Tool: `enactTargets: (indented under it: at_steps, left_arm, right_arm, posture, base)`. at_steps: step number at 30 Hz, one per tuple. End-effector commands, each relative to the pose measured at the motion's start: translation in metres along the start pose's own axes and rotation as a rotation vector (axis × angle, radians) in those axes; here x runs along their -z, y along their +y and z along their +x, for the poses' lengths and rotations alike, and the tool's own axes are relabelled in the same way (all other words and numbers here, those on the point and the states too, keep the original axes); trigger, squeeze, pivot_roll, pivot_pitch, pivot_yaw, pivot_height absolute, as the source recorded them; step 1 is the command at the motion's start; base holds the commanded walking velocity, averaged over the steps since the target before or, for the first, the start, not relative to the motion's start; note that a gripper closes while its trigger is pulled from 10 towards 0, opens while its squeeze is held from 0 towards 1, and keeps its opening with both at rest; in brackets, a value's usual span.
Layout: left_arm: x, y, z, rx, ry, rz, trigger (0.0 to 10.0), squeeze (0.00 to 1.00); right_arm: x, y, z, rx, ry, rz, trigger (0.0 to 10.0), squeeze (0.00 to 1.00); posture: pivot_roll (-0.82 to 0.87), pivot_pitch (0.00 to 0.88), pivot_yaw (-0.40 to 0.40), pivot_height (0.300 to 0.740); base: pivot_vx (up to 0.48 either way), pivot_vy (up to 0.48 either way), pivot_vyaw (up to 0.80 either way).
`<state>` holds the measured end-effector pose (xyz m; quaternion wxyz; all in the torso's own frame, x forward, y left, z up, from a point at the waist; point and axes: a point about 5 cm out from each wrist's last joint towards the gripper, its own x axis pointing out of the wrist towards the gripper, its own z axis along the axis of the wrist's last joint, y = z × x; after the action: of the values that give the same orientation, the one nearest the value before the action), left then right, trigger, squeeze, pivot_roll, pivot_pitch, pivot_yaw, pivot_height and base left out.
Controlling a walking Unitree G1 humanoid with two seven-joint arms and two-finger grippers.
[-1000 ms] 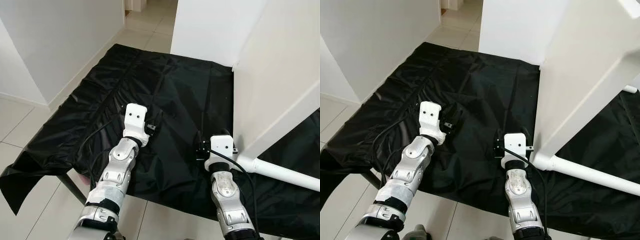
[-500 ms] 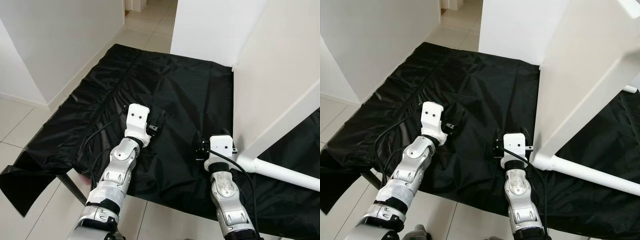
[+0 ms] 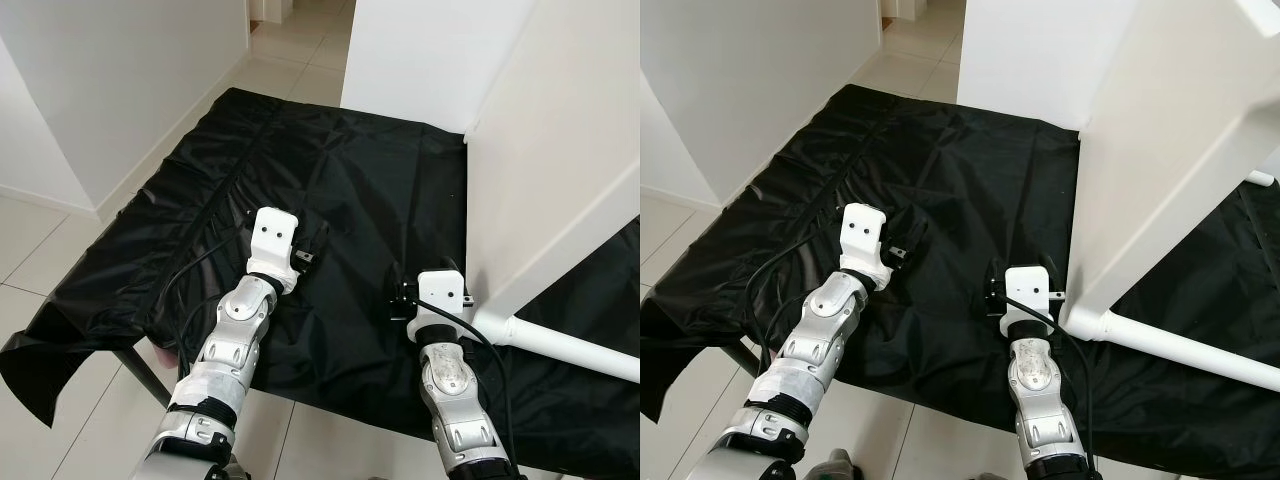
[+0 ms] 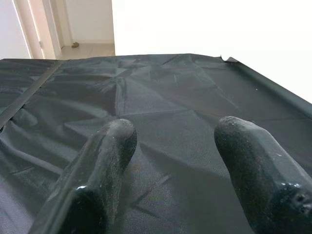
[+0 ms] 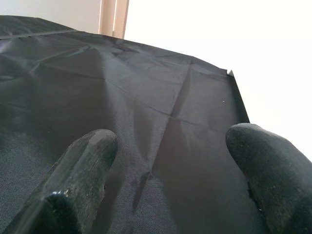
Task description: Building children table
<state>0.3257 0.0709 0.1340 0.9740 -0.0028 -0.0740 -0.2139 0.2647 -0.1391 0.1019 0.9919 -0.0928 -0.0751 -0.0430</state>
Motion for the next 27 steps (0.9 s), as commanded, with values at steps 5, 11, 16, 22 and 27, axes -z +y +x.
enactTargets:
  at_steps: [5,11,16,22,27]
  left_arm:
    - [0.0009,-0.0021,-0.0001,-0.002,-0.006,0.010,10.0,0.00]
    - [0.0007,-0.0022,0.0002,-0.001,-0.007,0.012,10.0,0.00]
    - [0.0005,-0.0016,0.0007,-0.001,-0.008,0.015,10.0,0.00]
    - [0.0003,-0.0013,0.0004,0.000,-0.009,0.017,10.0,0.00]
    - [0.0002,-0.0014,0.0008,0.000,-0.009,0.019,10.0,0.00]
  right_arm:
    - [0.0031,-0.0003,-0.0011,-0.002,0.005,-0.019,10.0,0.00]
    - [0.0032,-0.0002,-0.0008,-0.004,0.004,-0.022,10.0,0.00]
    - [0.0033,0.0002,-0.0002,-0.004,0.003,-0.025,10.0,0.00]
    - [0.0030,0.0007,-0.0001,-0.003,0.001,-0.027,10.0,0.00]
    - [0.0028,0.0008,0.0002,-0.003,-0.001,-0.030,10.0,0.00]
  posture:
    - [0.08,0.000,-0.052,0.740]
    - [0.08,0.000,-0.052,0.740]
    - [0.08,0.000,-0.050,0.740]
    - [0.08,0.000,-0.050,0.740]
    - [0.08,0.000,-0.051,0.740]
  base:
    - [0.000,0.000,0.00]
    - [0.000,0.000,0.00]
    - [0.000,0.000,0.00]
    - [0.000,0.000,0.00]
    - [0.000,0.000,0.00]
